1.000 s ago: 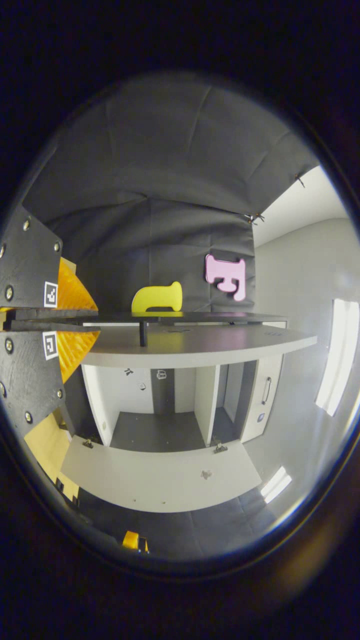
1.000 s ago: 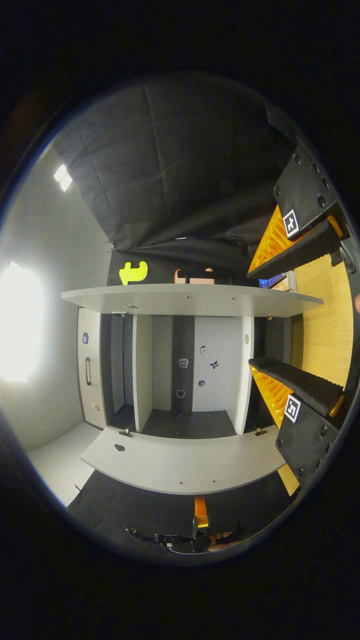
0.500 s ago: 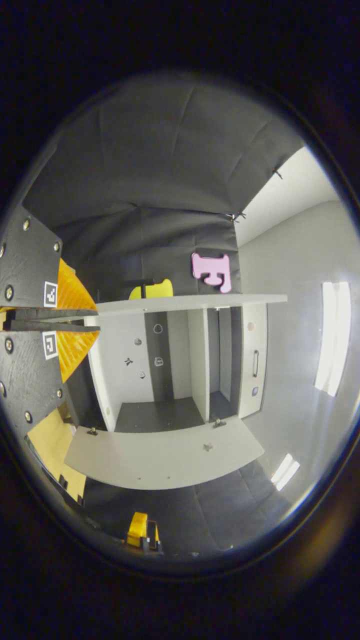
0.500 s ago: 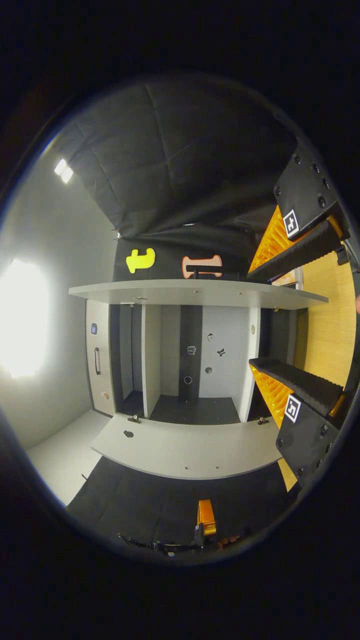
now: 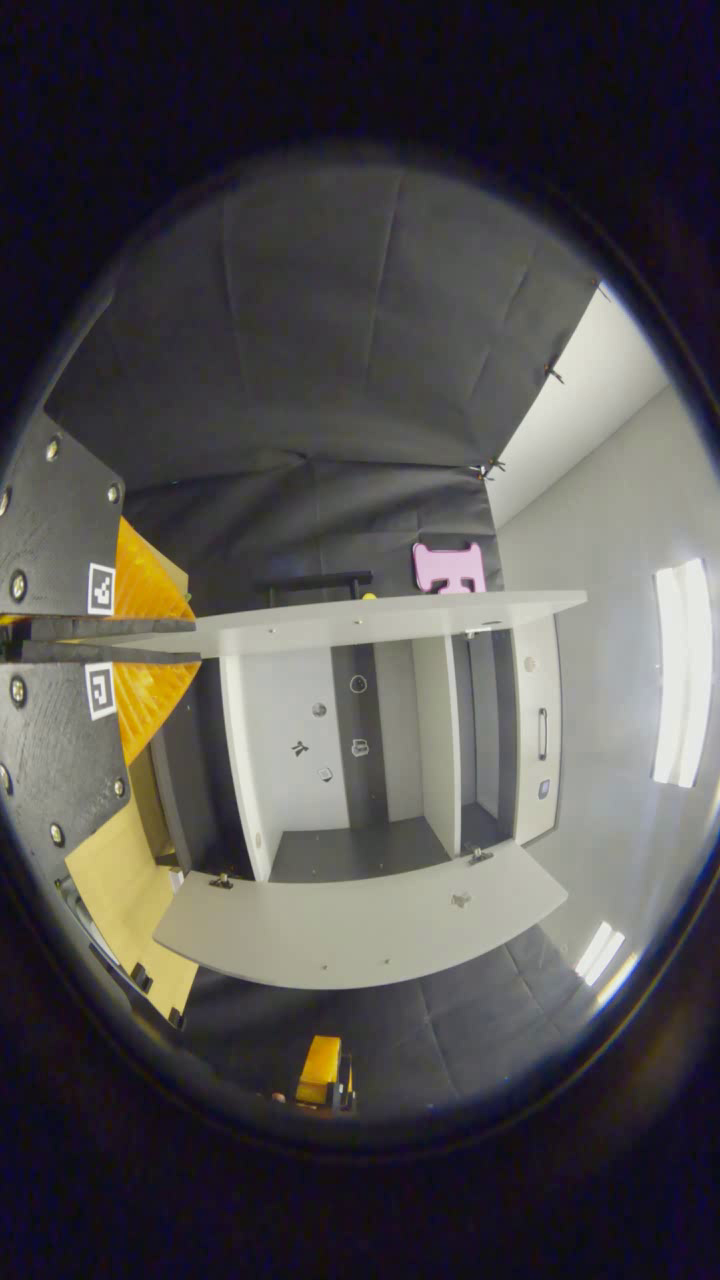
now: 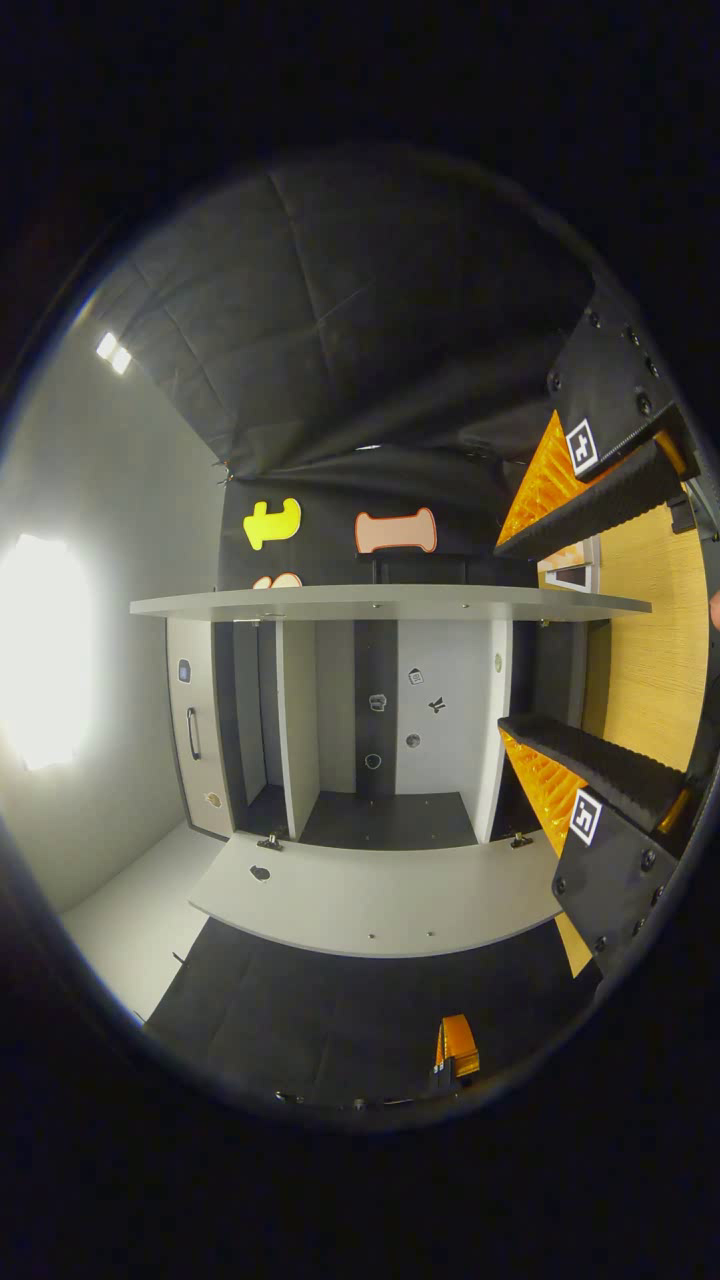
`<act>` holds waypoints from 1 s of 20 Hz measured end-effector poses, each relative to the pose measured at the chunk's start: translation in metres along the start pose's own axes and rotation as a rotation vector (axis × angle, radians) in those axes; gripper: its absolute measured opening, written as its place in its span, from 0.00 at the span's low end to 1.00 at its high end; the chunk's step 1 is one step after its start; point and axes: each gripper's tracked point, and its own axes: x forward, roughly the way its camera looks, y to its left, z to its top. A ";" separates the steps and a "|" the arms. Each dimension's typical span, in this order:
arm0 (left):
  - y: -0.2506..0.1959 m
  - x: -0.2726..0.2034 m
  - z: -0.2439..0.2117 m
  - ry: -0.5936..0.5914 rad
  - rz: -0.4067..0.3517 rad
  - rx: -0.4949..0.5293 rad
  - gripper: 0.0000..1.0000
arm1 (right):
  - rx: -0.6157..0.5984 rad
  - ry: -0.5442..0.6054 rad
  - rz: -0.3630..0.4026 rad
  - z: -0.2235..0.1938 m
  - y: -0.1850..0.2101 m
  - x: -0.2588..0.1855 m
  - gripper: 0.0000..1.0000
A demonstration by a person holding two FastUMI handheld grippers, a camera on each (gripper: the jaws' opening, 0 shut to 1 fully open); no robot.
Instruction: Open the right door of the double-door shoe cabinet with the right hand, and open the left door with the left hand.
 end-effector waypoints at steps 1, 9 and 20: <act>0.001 0.000 0.001 -0.001 0.006 -0.007 0.03 | -0.002 -0.006 0.000 0.003 -0.001 0.000 0.98; -0.009 -0.002 0.001 0.007 -0.046 0.011 0.44 | 0.005 -0.027 0.020 0.011 0.003 0.004 0.98; 0.010 0.002 0.011 -0.044 0.048 0.018 0.83 | 0.022 -0.022 0.010 0.011 -0.001 0.002 0.98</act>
